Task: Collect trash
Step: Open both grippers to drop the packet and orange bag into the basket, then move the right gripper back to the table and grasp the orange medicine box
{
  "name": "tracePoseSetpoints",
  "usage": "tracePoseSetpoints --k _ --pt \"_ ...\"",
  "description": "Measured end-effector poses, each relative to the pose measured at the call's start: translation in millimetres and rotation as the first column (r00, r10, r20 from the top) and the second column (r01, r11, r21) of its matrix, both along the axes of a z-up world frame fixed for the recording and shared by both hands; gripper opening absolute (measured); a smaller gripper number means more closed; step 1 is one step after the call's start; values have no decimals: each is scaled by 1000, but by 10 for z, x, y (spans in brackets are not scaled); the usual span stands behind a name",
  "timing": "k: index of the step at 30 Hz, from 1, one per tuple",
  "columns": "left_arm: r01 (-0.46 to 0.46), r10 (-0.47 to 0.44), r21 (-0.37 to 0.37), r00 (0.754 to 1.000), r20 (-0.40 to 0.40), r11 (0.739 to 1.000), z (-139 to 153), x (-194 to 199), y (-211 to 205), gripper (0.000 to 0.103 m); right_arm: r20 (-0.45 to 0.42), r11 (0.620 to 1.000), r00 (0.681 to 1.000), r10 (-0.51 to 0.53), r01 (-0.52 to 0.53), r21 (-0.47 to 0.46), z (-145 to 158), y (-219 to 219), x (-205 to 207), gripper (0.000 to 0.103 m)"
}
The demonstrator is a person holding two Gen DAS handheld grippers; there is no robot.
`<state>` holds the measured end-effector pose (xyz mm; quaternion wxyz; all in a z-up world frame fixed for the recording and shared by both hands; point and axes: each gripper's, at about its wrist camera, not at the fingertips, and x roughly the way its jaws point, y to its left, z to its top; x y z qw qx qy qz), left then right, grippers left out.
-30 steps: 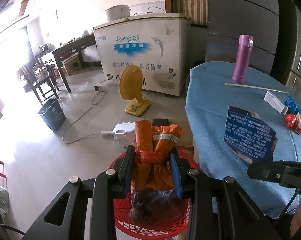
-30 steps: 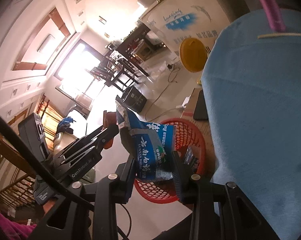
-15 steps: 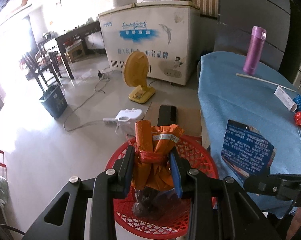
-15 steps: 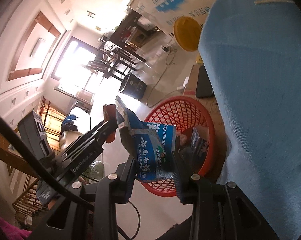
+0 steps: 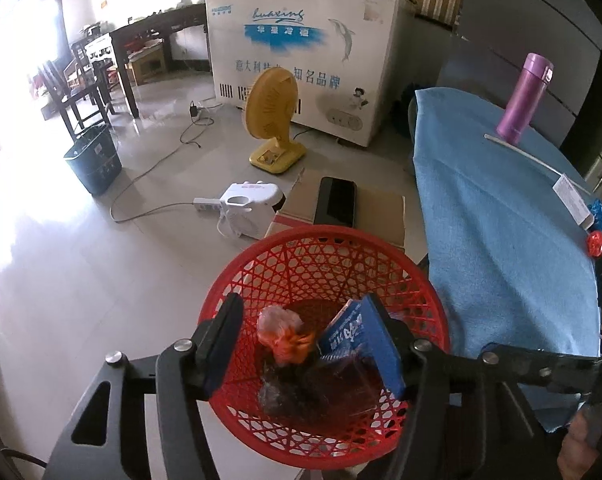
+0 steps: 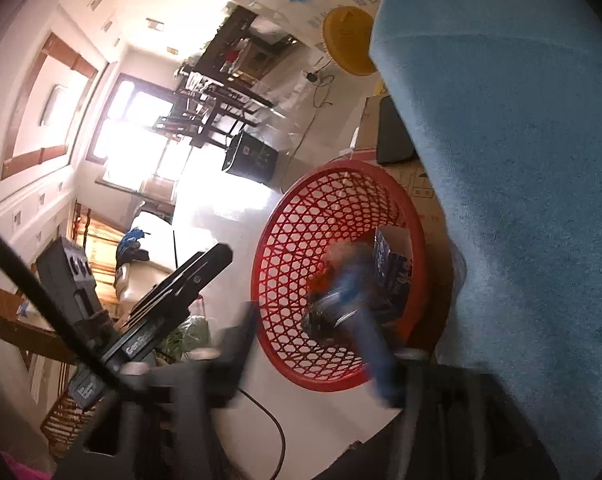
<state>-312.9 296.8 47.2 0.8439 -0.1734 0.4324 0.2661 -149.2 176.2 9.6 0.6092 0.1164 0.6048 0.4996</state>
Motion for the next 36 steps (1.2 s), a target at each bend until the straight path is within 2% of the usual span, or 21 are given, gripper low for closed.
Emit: tracePoseSetpoints --k 8,13,24,31,36 --pt "-13 13 4 1000 -11 1000 17 -35 43 65 47 998 997 -58 56 35 70 -216 58 67" --pt "30 -30 14 999 -13 999 56 26 -105 66 70 995 993 -91 89 33 105 -368 63 67" --pt "107 -106 45 994 -38 993 145 238 -495 68 80 972 974 -214 204 117 288 -950 272 67" --pt "194 -189 71 980 -68 978 186 444 -844 69 67 927 934 -350 336 168 372 -1608 504 67" --pt "242 -234 71 967 -102 968 149 633 -1085 70 59 865 875 -481 463 190 407 -2234 691 67"
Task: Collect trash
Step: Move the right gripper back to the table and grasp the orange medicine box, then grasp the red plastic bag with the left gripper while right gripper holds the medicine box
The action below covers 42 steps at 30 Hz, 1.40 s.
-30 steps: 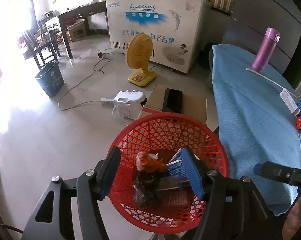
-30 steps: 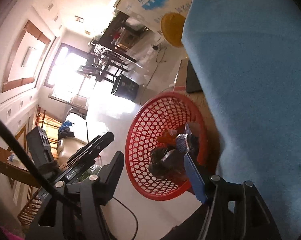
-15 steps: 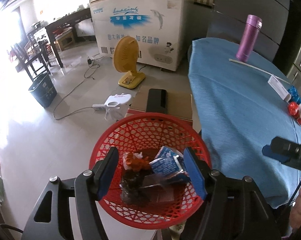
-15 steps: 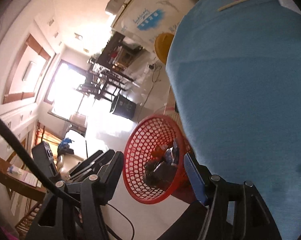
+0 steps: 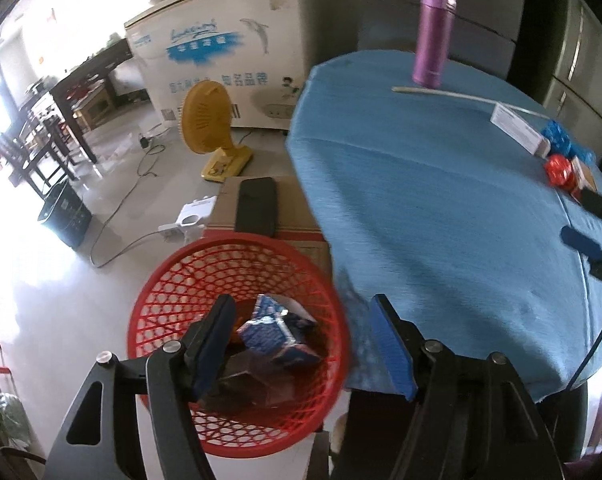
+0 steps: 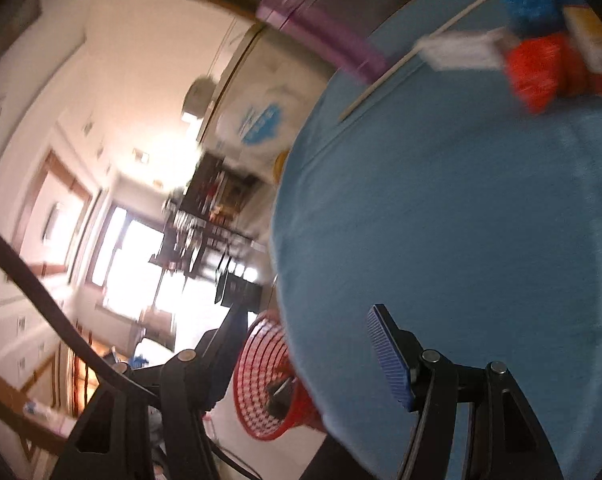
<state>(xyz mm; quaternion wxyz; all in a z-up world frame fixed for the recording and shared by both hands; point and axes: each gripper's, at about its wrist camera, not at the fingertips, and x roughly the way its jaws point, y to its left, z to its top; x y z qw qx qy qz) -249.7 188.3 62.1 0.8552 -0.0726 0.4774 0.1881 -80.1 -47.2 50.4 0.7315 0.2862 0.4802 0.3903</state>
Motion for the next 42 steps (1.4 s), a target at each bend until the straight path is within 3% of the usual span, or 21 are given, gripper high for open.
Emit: tracePoseSetpoints --k 4,8,10,13,20,25,26,27,31,33,42 --pt "45 -45 -4 999 -22 999 -8 153 -189 70 31 992 992 -124 124 -19 85 -528 187 67" --pt "87 -86 16 996 -12 996 76 298 -345 71 78 945 948 -310 316 -88 240 -1101 404 67" --pt "104 -104 13 995 -5 994 104 370 -407 71 134 895 910 -392 411 -175 343 -1299 545 67" --pt "130 -130 5 991 -5 991 97 464 -491 71 227 789 854 -468 520 -329 449 -1439 822 67" --pt "169 -169 -9 985 -19 986 60 629 -526 71 196 695 833 -517 542 -473 326 -1371 1469 67" --pt "190 -190 0 982 -9 982 128 781 -522 71 174 624 828 -534 524 -579 120 -1343 1684 63" --pt "200 -200 -1 980 -5 980 150 832 -536 71 169 621 828 -534 521 -586 98 -1350 1689 51" --pt "215 -215 -7 977 3 977 178 886 -565 71 163 621 831 -532 514 -592 68 -1366 1684 47" --pt "301 -299 -23 953 52 953 309 1182 -766 71 165 638 822 -545 535 -555 30 -1528 1503 47" --pt "359 -354 -47 931 91 932 368 1398 -915 73 132 678 827 -546 529 -509 15 -1666 1374 47" --pt "539 -514 -164 840 173 826 263 2458 -1735 77 98 736 861 -500 481 -476 9 -2057 891 48"
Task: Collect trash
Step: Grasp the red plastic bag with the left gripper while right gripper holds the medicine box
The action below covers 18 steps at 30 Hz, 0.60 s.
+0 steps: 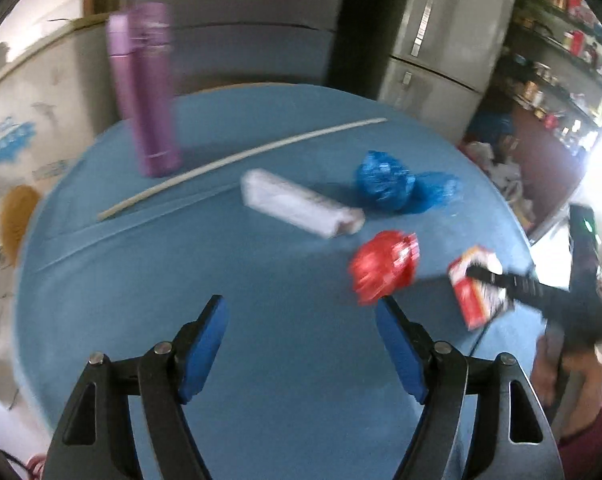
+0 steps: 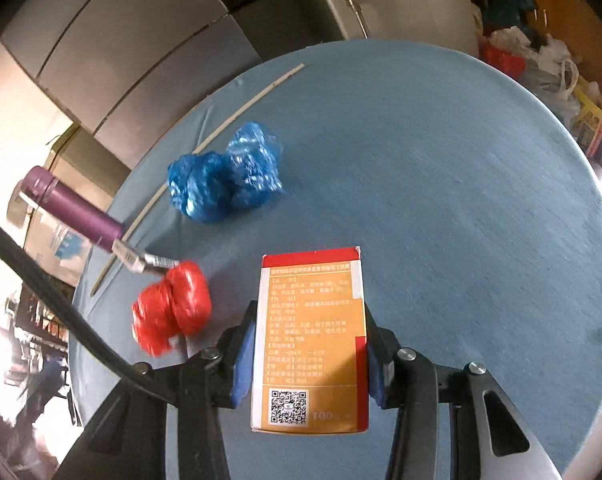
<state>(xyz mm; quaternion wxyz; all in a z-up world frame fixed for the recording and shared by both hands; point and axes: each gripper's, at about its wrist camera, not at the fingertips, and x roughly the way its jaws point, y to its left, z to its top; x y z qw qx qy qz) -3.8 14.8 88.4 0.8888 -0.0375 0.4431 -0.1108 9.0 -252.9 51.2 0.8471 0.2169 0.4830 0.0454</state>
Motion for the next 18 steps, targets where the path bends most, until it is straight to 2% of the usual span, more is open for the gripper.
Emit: tracePoseSetpoints --k 5,11,12,13,15,18 --pt "90 -89 30 996 -19 996 -193 390 -472 77 18 1000 1000 18 -18 12 -32 -116 -125 48" --pt "112 -108 36 990 -94 993 -442 659 -721 76 32 998 999 25 -27 62 -106 -201 -159 48" --pt "110 -108 18 989 -104 994 -477 670 -733 74 39 997 999 24 -26 69 -106 -210 -170 48" --pt "112 -113 -9 987 -115 994 -509 672 -728 64 43 997 999 25 -28 69 -104 -204 -174 48" --pt "112 -119 -58 984 -134 992 -558 682 -731 56 47 997 998 33 -36 72 -115 -185 -162 48" --pt "107 -111 -39 989 -103 993 -511 587 -734 45 54 997 998 35 -39 69 -108 -156 -187 48"
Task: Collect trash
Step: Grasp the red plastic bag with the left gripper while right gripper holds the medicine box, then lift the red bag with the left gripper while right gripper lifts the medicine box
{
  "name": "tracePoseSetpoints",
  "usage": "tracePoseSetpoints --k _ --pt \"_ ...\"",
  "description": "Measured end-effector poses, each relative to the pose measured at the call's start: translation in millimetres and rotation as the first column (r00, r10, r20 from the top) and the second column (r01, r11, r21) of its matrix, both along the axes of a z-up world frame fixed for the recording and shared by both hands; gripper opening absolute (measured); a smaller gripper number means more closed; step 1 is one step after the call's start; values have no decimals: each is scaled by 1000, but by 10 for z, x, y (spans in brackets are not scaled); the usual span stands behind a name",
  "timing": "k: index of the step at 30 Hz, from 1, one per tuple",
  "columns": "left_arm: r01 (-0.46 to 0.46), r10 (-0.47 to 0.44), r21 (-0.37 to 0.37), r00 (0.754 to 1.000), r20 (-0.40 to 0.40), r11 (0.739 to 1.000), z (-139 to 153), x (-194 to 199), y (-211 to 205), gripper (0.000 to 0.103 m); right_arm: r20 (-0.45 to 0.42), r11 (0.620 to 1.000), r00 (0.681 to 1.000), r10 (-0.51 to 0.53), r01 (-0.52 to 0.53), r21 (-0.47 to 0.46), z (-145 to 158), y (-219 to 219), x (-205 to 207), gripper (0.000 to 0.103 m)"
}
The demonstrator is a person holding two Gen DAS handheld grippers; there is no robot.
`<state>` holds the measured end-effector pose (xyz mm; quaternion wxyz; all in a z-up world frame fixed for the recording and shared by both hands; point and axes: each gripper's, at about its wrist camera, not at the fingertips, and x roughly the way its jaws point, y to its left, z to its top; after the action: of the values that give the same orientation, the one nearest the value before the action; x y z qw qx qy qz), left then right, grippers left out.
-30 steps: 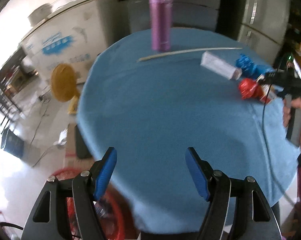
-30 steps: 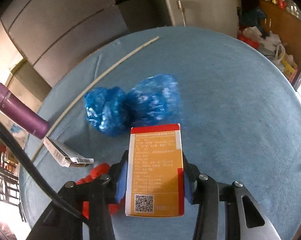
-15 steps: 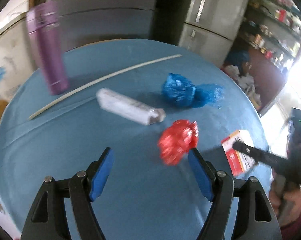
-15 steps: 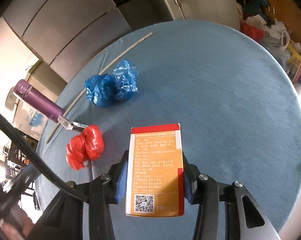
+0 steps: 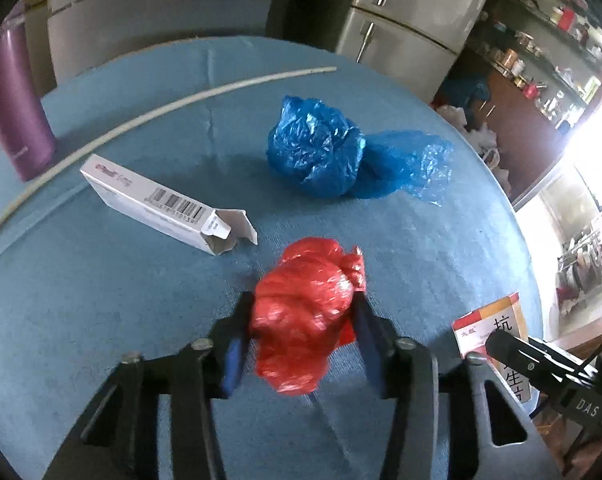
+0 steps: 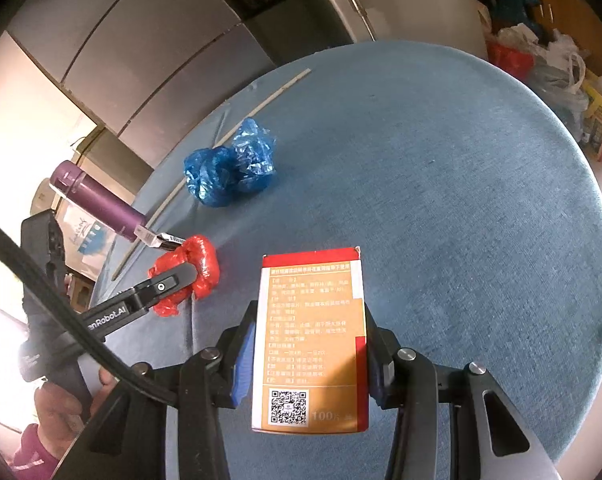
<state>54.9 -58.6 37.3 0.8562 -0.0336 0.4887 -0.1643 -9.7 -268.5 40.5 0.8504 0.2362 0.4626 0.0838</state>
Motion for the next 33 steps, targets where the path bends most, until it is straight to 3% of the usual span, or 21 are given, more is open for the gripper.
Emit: tracePoseSetpoints --k 7,13,18,26,31,33 --pt "-57 55 26 996 75 998 240 -474 203 43 27 999 998 49 -49 -4 145 226 -114 48" --pt "-158 155 31 983 102 987 390 -1061 651 43 36 987 986 161 -160 -23 250 760 -274 48" --pt "-276 272 46 959 79 960 308 -1514 1057 43 24 968 970 243 -241 -71 249 1200 -432 48" --pt "-306 306 13 952 -4 952 -25 -1710 1253 46 -16 945 962 273 -272 -180 47 1498 -536 50" --pt "-296 296 -23 955 2 955 25 -1857 1365 66 2 952 958 285 -283 -115 39 1379 -576 67" --pt "-288 288 -30 957 28 957 90 -1914 1385 69 33 955 957 287 -284 -82 118 1303 -627 71"
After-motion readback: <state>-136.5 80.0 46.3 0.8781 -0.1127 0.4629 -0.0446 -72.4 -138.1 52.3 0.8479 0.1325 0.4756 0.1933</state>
